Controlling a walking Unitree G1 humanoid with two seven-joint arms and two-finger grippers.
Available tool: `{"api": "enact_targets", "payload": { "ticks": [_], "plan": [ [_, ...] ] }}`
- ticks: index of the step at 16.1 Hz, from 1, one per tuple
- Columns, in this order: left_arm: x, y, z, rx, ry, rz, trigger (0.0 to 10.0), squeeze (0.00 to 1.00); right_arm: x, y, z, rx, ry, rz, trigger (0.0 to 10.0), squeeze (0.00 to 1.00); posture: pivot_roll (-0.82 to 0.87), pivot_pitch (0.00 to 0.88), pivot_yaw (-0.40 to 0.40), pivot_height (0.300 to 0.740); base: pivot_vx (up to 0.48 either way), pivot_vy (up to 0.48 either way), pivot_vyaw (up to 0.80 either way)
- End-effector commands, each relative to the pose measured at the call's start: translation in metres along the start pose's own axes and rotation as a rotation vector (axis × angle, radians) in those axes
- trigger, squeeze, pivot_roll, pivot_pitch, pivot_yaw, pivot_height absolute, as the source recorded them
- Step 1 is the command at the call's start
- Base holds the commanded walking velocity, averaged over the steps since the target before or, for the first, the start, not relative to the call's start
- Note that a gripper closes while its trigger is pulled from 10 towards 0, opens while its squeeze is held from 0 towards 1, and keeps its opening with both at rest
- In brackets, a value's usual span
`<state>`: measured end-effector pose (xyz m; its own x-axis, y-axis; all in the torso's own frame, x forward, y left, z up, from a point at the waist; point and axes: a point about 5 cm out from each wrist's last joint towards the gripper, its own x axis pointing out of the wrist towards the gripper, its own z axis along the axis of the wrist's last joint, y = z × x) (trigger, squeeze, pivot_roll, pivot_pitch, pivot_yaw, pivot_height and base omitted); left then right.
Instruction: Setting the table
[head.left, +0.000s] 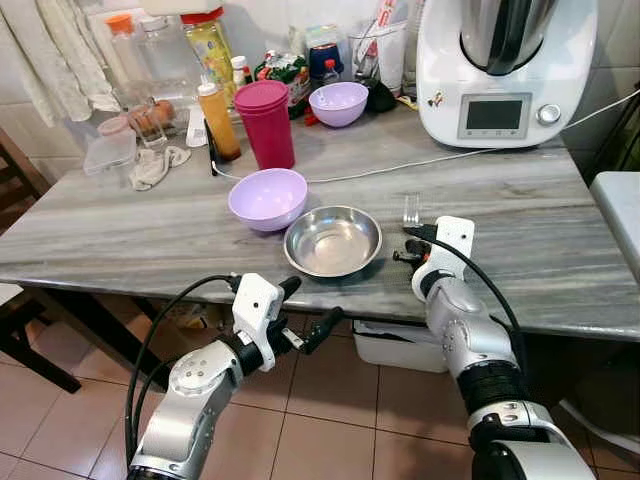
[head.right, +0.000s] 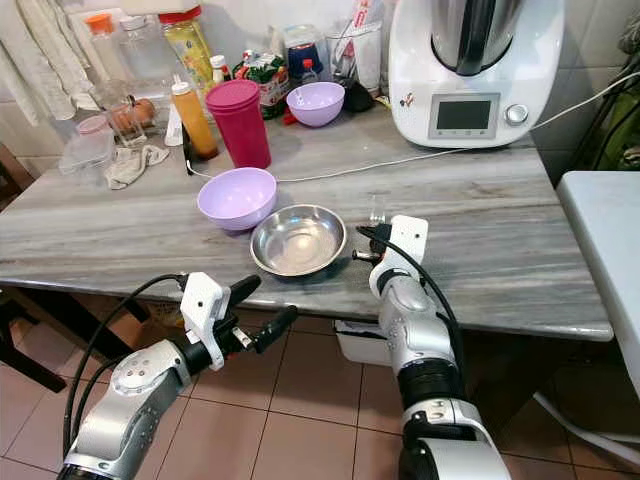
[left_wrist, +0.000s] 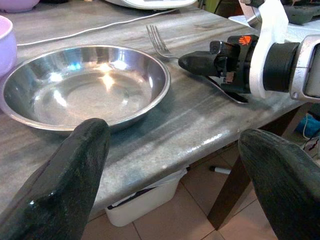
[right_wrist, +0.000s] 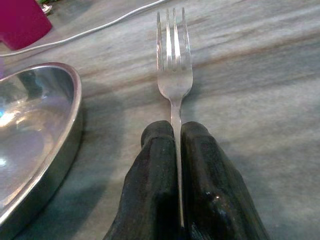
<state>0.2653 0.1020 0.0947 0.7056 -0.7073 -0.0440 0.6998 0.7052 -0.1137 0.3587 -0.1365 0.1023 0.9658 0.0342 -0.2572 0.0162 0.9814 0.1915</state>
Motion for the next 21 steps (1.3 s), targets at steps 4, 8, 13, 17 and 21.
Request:
{"api": "enact_targets", "payload": {
  "ticks": [4, 8, 13, 17, 21],
  "plan": [
    [-0.001, 0.003, 0.0, 0.008, 0.009, 0.012, 10.0, 0.0, 0.002, 0.005, -0.004, -0.004, 0.015, 0.02, 10.0, 1.0, -0.29, 0.024, 0.127, 0.74, 0.0, 0.0, 0.0],
    [-0.001, 0.003, 0.0, 0.01, 0.009, 0.013, 10.0, 0.0, 0.002, 0.004, -0.004, -0.007, 0.009, 0.02, 10.0, 1.0, -0.29, 0.022, 0.128, 0.74, 0.0, 0.0, 0.0],
    [-0.001, 0.004, 0.0, 0.012, 0.012, 0.017, 10.0, 0.0, 0.002, 0.003, -0.002, -0.018, -0.008, 0.017, 10.0, 1.0, -0.29, 0.015, 0.129, 0.74, 0.0, 0.0, 0.0],
    [0.0, 0.006, 0.002, 0.017, 0.004, 0.027, 10.0, 0.0, -0.001, 0.003, 0.015, -0.028, -0.119, 0.024, 10.0, 1.0, -0.29, 0.013, 0.129, 0.74, 0.0, 0.0, 0.0],
    [0.001, 0.014, 0.006, 0.035, -0.026, 0.094, 10.0, 0.0, -0.009, 0.002, 0.03, -0.034, -0.226, 0.031, 10.0, 1.0, -0.29, 0.011, 0.129, 0.74, 0.0, 0.0, 0.0]
  ]
}}
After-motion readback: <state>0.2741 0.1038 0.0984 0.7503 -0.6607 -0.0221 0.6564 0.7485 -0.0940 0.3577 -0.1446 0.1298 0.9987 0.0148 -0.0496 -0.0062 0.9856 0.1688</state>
